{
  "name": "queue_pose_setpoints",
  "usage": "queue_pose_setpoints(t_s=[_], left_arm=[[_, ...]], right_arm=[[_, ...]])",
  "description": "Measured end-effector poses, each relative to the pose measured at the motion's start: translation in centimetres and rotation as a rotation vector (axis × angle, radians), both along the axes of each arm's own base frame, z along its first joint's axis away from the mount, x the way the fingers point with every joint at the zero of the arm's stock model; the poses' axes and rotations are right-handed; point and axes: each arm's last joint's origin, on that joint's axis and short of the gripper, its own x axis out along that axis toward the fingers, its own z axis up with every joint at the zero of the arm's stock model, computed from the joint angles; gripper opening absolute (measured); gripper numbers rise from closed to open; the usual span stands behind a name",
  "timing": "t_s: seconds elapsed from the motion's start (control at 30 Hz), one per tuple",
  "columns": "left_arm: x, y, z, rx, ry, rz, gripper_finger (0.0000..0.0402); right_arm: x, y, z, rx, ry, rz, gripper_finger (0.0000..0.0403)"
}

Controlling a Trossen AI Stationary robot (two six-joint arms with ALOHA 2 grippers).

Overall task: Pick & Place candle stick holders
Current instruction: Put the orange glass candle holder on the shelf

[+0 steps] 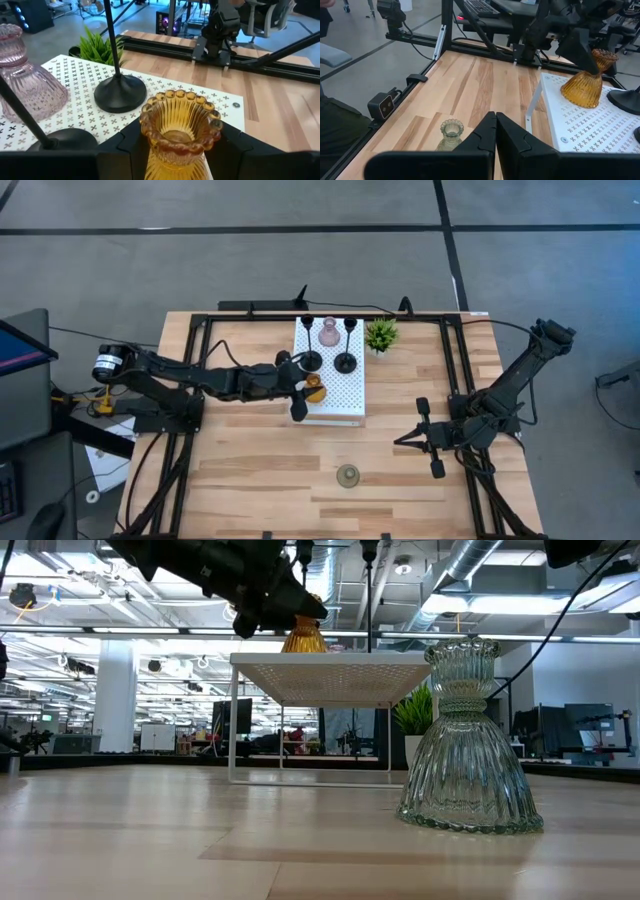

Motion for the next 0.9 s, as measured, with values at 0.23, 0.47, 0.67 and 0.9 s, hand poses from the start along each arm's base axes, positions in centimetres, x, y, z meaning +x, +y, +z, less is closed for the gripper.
queue_pose_setpoints(t_s=[0.23,0.47,0.67,0.9], left_arm=[[0.0,0.03,0.06,0.029,0.001,0.008,0.0162],[0.0,0.04,0.08,0.01,-0.006,0.014,0.0162],[0.01,0.04,0.14,0.009,-0.013,0.015,0.0162],[0.01,0.04,0.14,0.009,-0.013,0.015,0.0162]], right_arm=[[0.0,0.0,0.0,0.0,0.0,0.0,0.0],[0.0,0.0,0.0,0.0,0.0,0.0,0.0],[0.0,0.0,0.01,0.0,0.0,0.0,0.0],[0.0,0.0,0.0,0.0,0.0,0.0,0.0]])
